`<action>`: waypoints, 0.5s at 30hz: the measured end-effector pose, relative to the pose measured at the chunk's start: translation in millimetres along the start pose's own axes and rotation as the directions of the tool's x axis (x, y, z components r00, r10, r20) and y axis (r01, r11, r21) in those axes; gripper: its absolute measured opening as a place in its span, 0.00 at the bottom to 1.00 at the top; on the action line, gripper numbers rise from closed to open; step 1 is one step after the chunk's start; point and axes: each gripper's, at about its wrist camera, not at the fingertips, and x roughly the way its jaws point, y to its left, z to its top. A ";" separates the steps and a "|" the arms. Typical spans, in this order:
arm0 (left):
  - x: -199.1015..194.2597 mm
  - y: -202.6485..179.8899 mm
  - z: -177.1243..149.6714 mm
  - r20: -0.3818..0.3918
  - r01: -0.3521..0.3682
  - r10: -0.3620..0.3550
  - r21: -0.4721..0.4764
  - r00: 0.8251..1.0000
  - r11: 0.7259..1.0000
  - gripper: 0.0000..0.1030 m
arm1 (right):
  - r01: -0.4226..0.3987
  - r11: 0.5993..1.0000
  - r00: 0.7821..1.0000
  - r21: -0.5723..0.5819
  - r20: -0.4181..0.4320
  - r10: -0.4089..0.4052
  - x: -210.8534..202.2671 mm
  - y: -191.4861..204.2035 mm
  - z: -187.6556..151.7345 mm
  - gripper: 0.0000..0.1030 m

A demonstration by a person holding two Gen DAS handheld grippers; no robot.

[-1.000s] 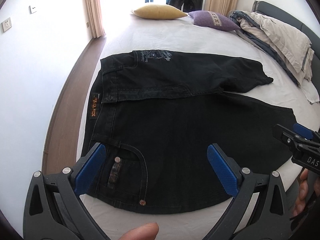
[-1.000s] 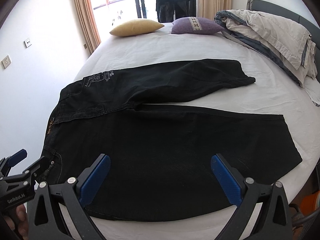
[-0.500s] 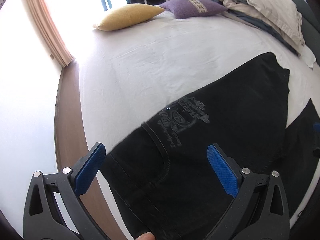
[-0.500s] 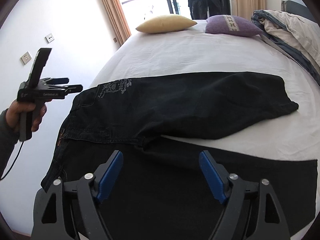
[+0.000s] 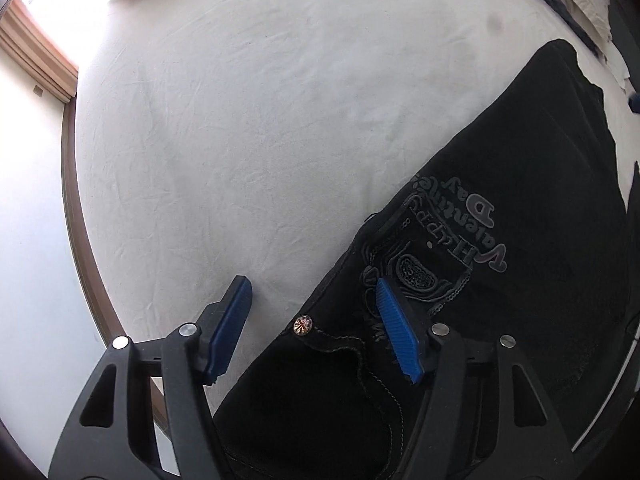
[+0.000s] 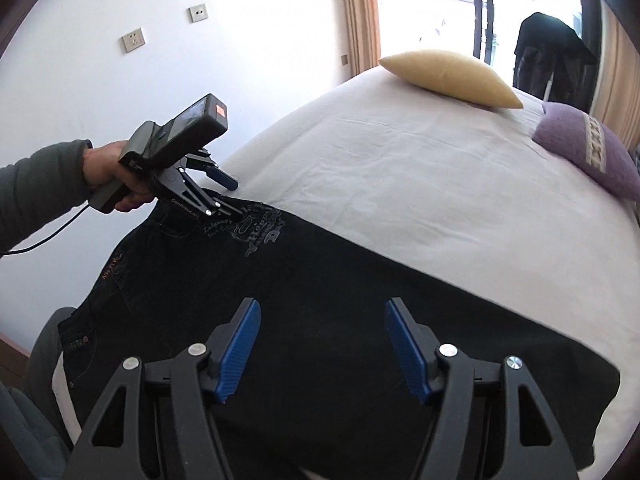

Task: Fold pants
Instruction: 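Grasp the jeans waistband with the left gripper while the right gripper grasps the waistband beside it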

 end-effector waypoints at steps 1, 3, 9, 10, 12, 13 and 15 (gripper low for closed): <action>-0.1 -0.6 0.8 -0.002 0.000 0.000 0.005 1.000 1.000 0.62 | -0.011 1.000 1.000 -0.023 -0.029 0.010 11.7 -0.5 8.6 0.58; -1.1 -2.0 1.8 -0.001 0.010 -0.010 0.007 1.000 1.000 0.52 | -0.026 0.997 0.995 -0.078 -0.098 0.019 36.3 1.5 23.1 0.55; -19.7 -25.2 -4.3 0.031 0.039 -0.042 0.074 0.999 0.996 0.09 | -0.051 0.971 0.966 -0.233 -0.257 -0.011 93.7 10.4 47.3 0.44; -24.8 -27.1 -6.6 0.046 0.033 -0.037 0.084 0.998 0.996 0.07 | -0.047 0.965 0.961 -0.259 -0.274 -0.027 99.7 11.7 49.7 0.42; -36.3 -28.6 -17.4 0.085 0.036 -0.044 0.087 0.995 0.996 0.04 | -0.035 0.954 0.954 -0.298 -0.296 -0.057 108.6 12.0 55.2 0.41; -43.2 -28.7 -20.4 0.109 0.034 -0.043 0.082 0.993 0.996 0.04 | -0.033 0.951 0.951 -0.309 -0.303 -0.066 113.3 13.2 57.9 0.41; -56.7 -33.8 -26.7 0.156 0.019 -0.033 0.091 0.987 0.996 0.04 | -0.024 0.939 0.946 -0.343 -0.310 -0.089 118.8 15.2 63.0 0.41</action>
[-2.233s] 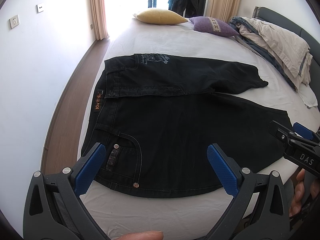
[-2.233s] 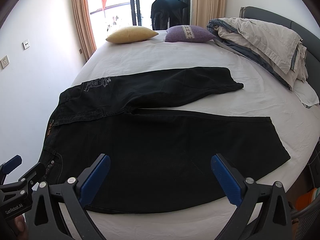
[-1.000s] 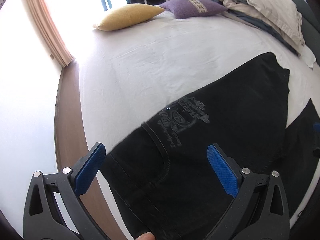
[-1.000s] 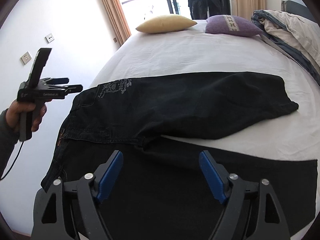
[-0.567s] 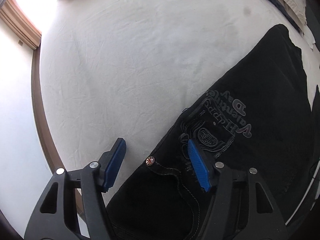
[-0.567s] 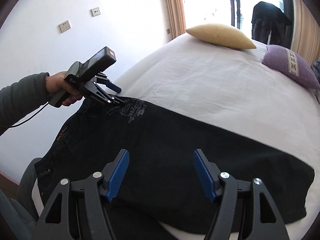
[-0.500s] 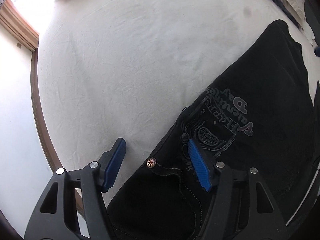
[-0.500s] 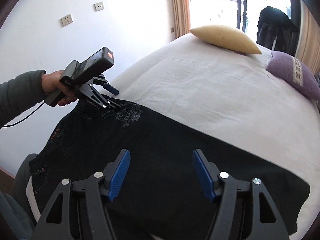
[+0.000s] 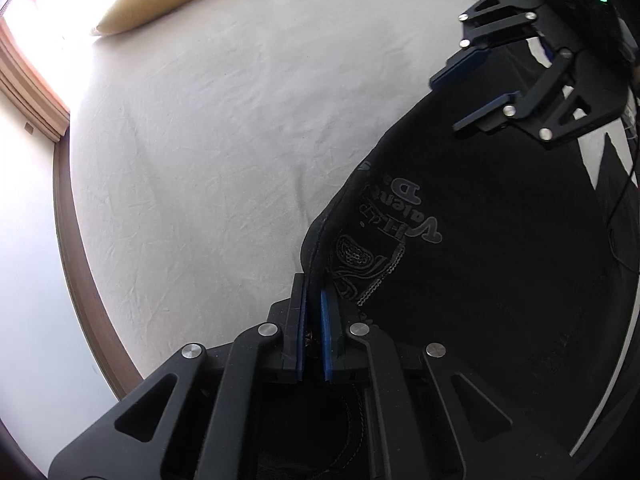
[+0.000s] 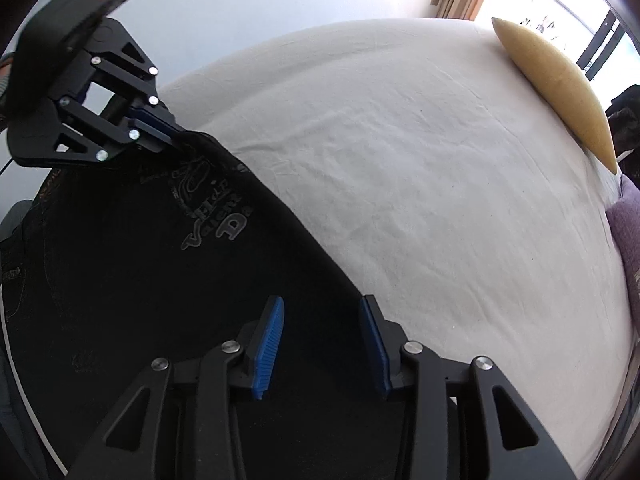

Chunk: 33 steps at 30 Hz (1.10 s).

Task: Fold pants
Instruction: 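Grasp the jeans waistband with the left gripper while the right gripper grasps the waistband beside it, then lift the waistband with both grippers and fold the jeans in half lengthwise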

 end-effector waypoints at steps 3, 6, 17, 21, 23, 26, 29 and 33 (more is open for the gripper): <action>-24.0 -14.4 -14.5 0.056 -0.051 0.048 0.047 0.997 0.998 0.04 | 0.010 0.998 1.000 -0.064 -0.021 -0.012 2.7 5.0 7.8 0.39; -38.7 -42.3 -32.6 0.084 -0.088 0.081 0.087 0.993 0.992 0.04 | 0.021 0.995 0.998 -0.097 -0.053 -0.027 7.3 5.9 12.4 0.38; -32.3 -80.7 -64.9 0.105 -0.076 0.068 0.071 0.992 0.995 0.04 | -0.006 0.993 0.994 -0.122 -0.108 -0.007 20.4 14.1 16.6 0.09; -35.8 -82.8 -59.0 0.106 -0.082 0.075 0.063 0.992 0.995 0.04 | -0.022 0.997 0.996 -0.075 -0.090 0.015 14.2 12.7 10.9 0.04; -37.8 -88.8 -58.6 0.105 -0.084 0.077 0.060 0.991 0.995 0.04 | -0.028 0.999 0.998 -0.041 -0.063 0.025 8.6 12.8 7.5 0.04; -43.8 -99.8 -62.1 0.107 -0.081 0.075 0.055 0.991 0.995 0.04 | -0.050 0.999 0.999 -0.010 -0.014 0.050 -1.8 18.4 3.1 0.04; -53.9 -106.9 -66.5 0.113 -0.075 0.068 0.057 0.991 0.996 0.04 | -0.053 0.999 0.999 0.011 0.009 0.053 -8.7 28.0 -4.8 0.04; -74.9 -120.2 -75.7 0.124 -0.072 0.064 0.068 0.990 0.995 0.04 | -0.064 0.995 0.998 0.078 0.027 0.062 -12.7 37.3 -13.6 0.04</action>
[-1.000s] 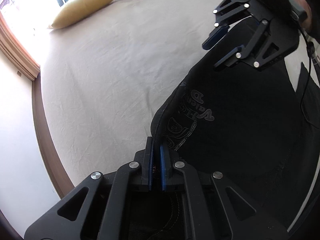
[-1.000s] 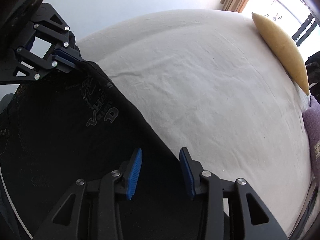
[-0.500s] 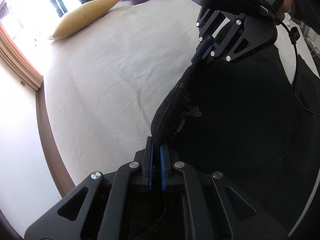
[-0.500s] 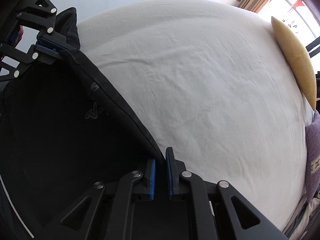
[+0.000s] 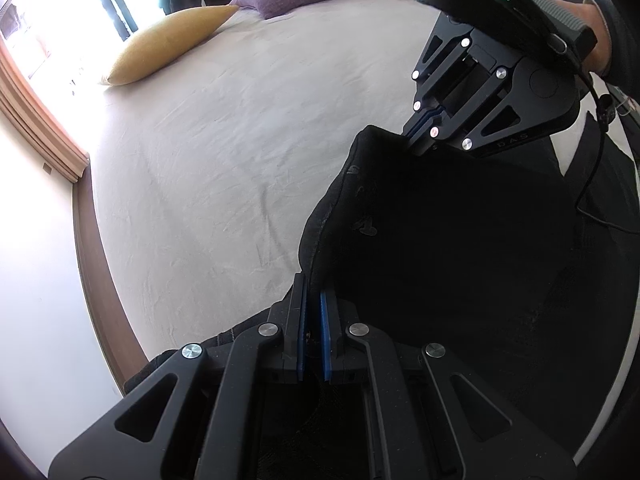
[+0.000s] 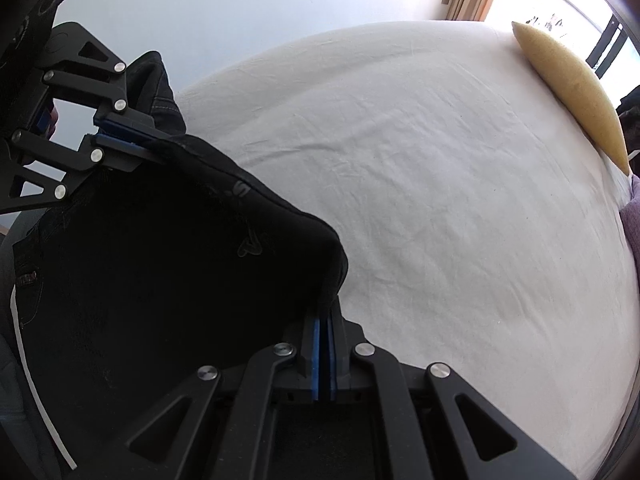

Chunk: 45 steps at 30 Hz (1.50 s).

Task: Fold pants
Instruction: 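Lift the waistband with both grippers and fold the jeans in half lengthwise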

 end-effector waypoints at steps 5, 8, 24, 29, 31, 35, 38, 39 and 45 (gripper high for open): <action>-24.4 -17.1 -4.7 0.012 0.008 -0.008 0.024 1.000 1.000 0.04 | -0.009 0.997 0.999 0.076 0.052 0.005 -18.1 9.7 -20.5 0.04; -33.6 -16.8 -2.8 0.026 0.024 -0.025 0.051 0.999 0.998 0.04 | -0.014 0.998 0.999 0.060 0.050 0.011 -29.2 33.0 -37.0 0.04; -96.3 -167.6 -86.2 -0.030 0.068 -0.061 0.324 0.998 0.944 0.04 | 0.004 0.970 0.992 -0.244 -0.120 -0.035 -51.1 150.9 -132.0 0.03; -94.4 -206.7 -116.4 -0.047 0.057 -0.041 0.435 0.998 0.899 0.04 | 0.047 0.932 0.979 -0.359 -0.169 -0.114 -48.9 189.3 -161.5 0.03; -92.7 -222.4 -125.9 -0.041 0.028 -0.009 0.501 0.999 0.865 0.04 | 0.070 0.911 0.971 -0.408 -0.180 -0.155 -47.3 206.1 -175.0 0.03; -81.8 -246.2 -154.2 -0.027 -0.029 0.057 0.602 0.998 0.798 0.04 | 0.133 0.868 0.959 -0.478 -0.159 -0.235 -42.2 237.2 -199.5 0.04; -76.1 -249.9 -164.0 -0.025 -0.040 0.070 0.616 0.997 0.787 0.04 | 0.184 0.860 0.955 -0.477 -0.122 -0.272 -40.4 257.5 -213.3 0.04; -77.2 -249.7 -166.4 -0.028 -0.034 0.065 0.610 0.998 0.792 0.04 | 0.197 0.861 0.954 -0.469 -0.109 -0.278 -40.5 262.7 -217.3 0.04; -75.6 -248.8 -184.3 -0.021 -0.061 0.098 0.643 0.995 0.763 0.04 | 0.271 0.840 0.942 -0.471 -0.050 -0.332 -38.7 291.9 -228.6 0.04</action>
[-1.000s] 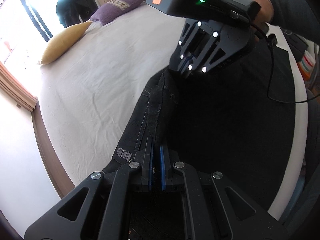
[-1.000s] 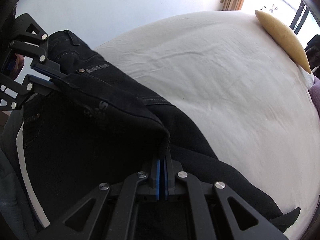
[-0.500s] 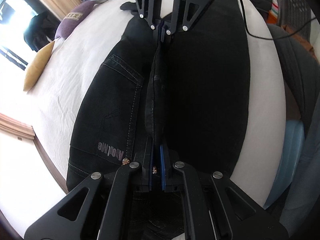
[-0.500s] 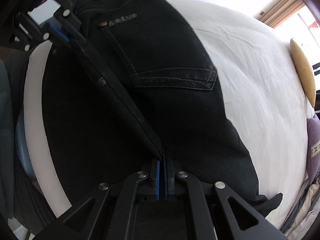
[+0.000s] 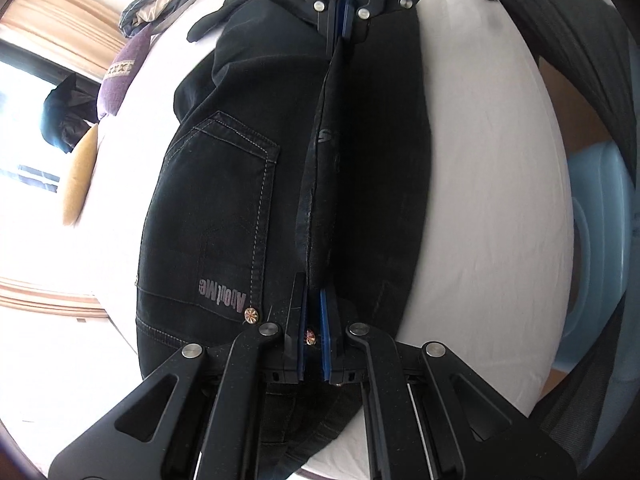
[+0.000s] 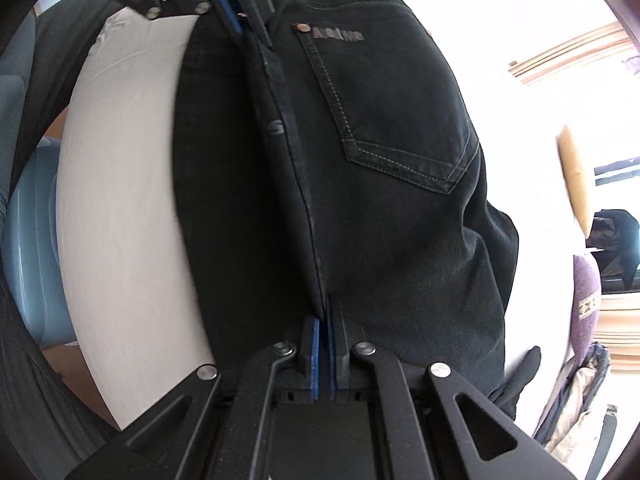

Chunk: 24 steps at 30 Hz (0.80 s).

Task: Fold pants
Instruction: 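Lift the waistband with both grippers and fold the jeans in half lengthwise, then open both grippers and release the folded jeans onto the bed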

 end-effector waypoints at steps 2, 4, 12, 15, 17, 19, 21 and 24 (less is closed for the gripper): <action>1.5 -4.6 0.0 -0.009 -0.005 0.005 0.011 1.000 1.000 0.04 | 0.035 0.999 0.999 -0.022 -0.007 -0.035 -1.2 11.1 7.7 0.04; 2.1 -4.4 -5.6 -0.007 -0.006 0.006 0.019 1.000 1.000 0.04 | 0.050 0.998 0.999 -0.030 -0.009 -0.050 -2.0 15.7 16.2 0.04; 9.4 -12.8 -30.4 -0.008 -0.017 0.017 0.035 1.000 0.999 0.04 | 0.092 0.995 0.996 -0.038 -0.010 -0.092 -5.6 45.1 23.5 0.04; 14.2 -14.9 -30.8 -0.003 -0.028 0.028 0.030 1.000 0.999 0.04 | 0.091 0.996 0.996 -0.018 -0.007 -0.091 -16.3 51.4 23.1 0.04; 8.0 -24.1 -39.1 0.004 -0.030 0.030 0.026 1.000 0.999 0.04 | 0.104 0.994 0.994 -0.031 -0.011 -0.105 -21.7 57.7 23.2 0.04; 2.0 -29.2 -46.4 0.011 -0.029 0.028 0.025 1.000 0.999 0.04 | 0.107 0.994 0.994 -0.033 -0.010 -0.107 -27.7 75.7 25.3 0.04; 5.7 -28.7 -47.8 0.015 -0.026 0.025 0.018 1.000 1.000 0.04 | 0.100 0.995 0.995 -0.018 -0.005 -0.100 -27.6 78.7 25.6 0.04; 10.8 -32.1 -52.4 0.012 -0.031 0.031 -0.001 0.999 1.000 0.04 | 0.112 0.994 0.994 -0.021 -0.014 -0.112 -24.5 81.0 27.7 0.04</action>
